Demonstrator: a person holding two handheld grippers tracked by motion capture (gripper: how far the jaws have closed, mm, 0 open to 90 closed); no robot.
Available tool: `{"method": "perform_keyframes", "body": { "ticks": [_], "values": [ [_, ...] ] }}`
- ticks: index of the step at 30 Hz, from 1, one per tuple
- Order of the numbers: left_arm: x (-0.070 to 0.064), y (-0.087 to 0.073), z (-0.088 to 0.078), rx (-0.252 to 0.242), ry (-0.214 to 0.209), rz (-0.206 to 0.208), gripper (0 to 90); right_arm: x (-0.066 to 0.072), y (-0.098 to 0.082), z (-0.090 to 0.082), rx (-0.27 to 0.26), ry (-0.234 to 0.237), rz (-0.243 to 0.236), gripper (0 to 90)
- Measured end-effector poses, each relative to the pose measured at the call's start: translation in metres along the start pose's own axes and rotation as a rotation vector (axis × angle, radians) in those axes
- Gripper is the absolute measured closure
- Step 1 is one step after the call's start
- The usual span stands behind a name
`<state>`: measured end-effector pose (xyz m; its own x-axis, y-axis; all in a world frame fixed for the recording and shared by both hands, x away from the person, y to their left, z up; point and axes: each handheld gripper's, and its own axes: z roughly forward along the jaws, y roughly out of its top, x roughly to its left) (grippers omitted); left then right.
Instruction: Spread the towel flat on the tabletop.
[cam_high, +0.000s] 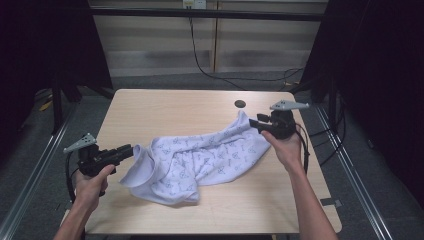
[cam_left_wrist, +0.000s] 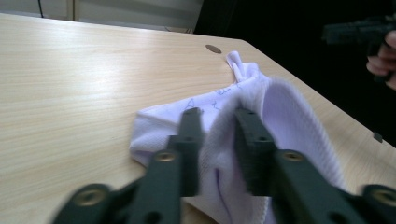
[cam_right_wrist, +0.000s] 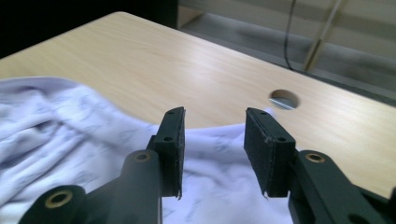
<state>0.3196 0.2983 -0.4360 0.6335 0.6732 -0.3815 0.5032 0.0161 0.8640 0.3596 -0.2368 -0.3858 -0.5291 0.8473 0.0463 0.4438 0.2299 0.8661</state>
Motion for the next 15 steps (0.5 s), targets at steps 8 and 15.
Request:
{"method": "perform_keyframes", "body": {
  "ticks": [8,15],
  "values": [
    [-0.013,0.02,0.002,-0.011,-0.012,0.052,46.9,0.053,-0.052,-0.001,0.05,0.166,-0.014,56.3],
    [-0.028,-0.003,0.053,0.161,-0.097,0.085,43.6,0.094,-0.094,0.02,0.128,0.307,0.008,54.8]
  ]
}}
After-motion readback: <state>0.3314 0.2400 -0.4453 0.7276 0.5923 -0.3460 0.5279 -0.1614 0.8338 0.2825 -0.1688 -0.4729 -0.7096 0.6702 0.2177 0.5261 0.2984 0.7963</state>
